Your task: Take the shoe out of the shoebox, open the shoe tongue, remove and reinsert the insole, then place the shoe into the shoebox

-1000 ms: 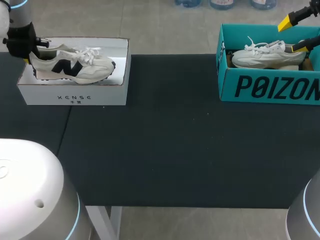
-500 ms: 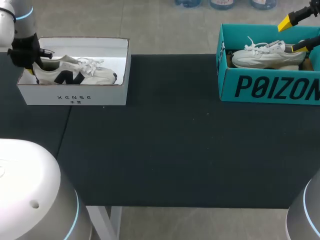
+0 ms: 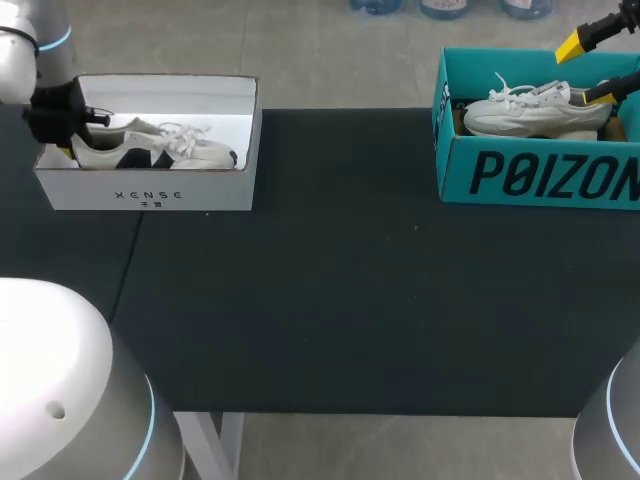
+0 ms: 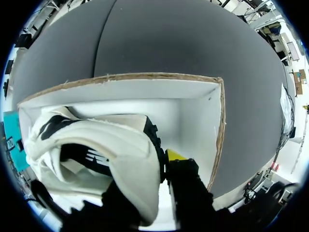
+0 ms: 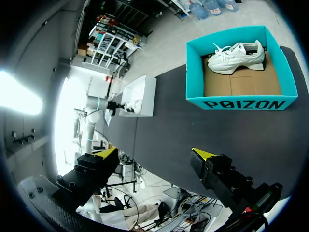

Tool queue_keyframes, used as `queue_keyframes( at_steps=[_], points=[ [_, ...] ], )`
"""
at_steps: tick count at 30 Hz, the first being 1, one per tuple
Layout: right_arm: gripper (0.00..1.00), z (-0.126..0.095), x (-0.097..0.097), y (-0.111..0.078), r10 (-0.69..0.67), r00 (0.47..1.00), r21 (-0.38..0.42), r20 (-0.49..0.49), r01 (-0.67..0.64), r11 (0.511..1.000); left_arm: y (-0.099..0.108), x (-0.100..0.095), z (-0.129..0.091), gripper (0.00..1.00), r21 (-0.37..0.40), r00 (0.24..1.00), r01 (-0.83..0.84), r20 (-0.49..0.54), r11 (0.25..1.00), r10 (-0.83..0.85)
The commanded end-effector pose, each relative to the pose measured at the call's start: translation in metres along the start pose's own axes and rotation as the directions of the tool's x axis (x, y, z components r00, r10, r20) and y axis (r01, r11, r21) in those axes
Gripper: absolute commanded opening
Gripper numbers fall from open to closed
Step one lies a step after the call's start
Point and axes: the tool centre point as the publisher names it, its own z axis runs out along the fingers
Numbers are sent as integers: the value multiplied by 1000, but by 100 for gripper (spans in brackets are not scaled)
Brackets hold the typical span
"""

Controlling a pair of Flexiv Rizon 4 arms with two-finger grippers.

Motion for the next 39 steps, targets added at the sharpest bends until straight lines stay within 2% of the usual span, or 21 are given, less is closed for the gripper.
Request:
queue_keyframes(
  at_steps=[1, 2, 3, 4, 5, 6, 12, 15, 19, 21, 26, 28, 30, 31, 35, 39],
  points=[
    [100, 0, 0, 0, 0, 1000, 1, 2, 0, 1000, -1, -2, 3, 0, 12, 1000, 4, 4, 1000, -4],
    [100, 0, 0, 0, 0, 1000, 1, 2, 0, 1000, -2, -3, 4, 0, 16, 1000, 2, 5, 1000, -2],
    [100, 0, 0, 0, 0, 1000, 1, 2, 0, 1000, -2, -3, 4, 10, 17, 1000, 2, 5, 1000, -2],
    [100, 0, 0, 0, 0, 1000, 1, 2, 0, 1000, -2, -4, 3, 38, 21, 1000, 4, 9, 1000, -5],
    [100, 0, 0, 0, 0, 1000, 1, 2, 0, 1000, -3, -4, 1, 77, 20, 1000, 11, 14, 1000, -11],
    [100, 0, 0, 0, 0, 1000, 1, 2, 0, 1000, -3, -4, -1, 100, 21, 1000, 18, 18, 1000, -19],
    [100, 0, 0, 0, 0, 1000, 1, 2, 0, 1000, -3, 1, -32, 100, 2, 989, 135, 52, 991, -135],
    [100, 0, 0, 0, 0, 1000, 1, 2, 0, 1000, -3, -3, -53, 100, -3, 984, 167, 57, 986, -166],
    [100, 0, 0, 0, 0, 1000, 1, 2, 0, 1000, -1, -11, -81, 100, 55, 936, 352, 3, 934, -353],
    [100, 0, 0, 0, 0, 1000, 1, 2, 0, 1000, 0, -15, -92, 100, 74, 893, 447, 22, 892, -449],
    [100, 0, 0, 0, 0, 1000, 1, 2, 0, 1000, 0, -29, -112, 100, 114, 836, 543, 27, 832, -549],
    [100, 0, 0, 0, 0, 1000, 1, 2, 0, 1000, -1, -35, -121, 100, 114, 836, 543, 19, 832, -548],
    [100, 0, 0, 0, 0, 1000, 1, 2, 0, 1000, -1, -37, -127, 100, 136, 800, 595, -6, 792, -600],
    [100, 0, 0, 0, 0, 1000, 1, 2, 0, 1000, -2, -37, -130, 100, 151, 796, 597, 9, 788, -605],
    [100, 0, 0, 0, 0, 1000, 1, 2, 0, 1000, -7, -39, -139, 100, 210, 712, 686, 3, 697, -702],
    [100, 0, 0, 0, 0, 1000, 1, 2, 0, 1000, -8, -43, -142, 100, 215, 732, 664, 11, 717, -681]
  ],
)
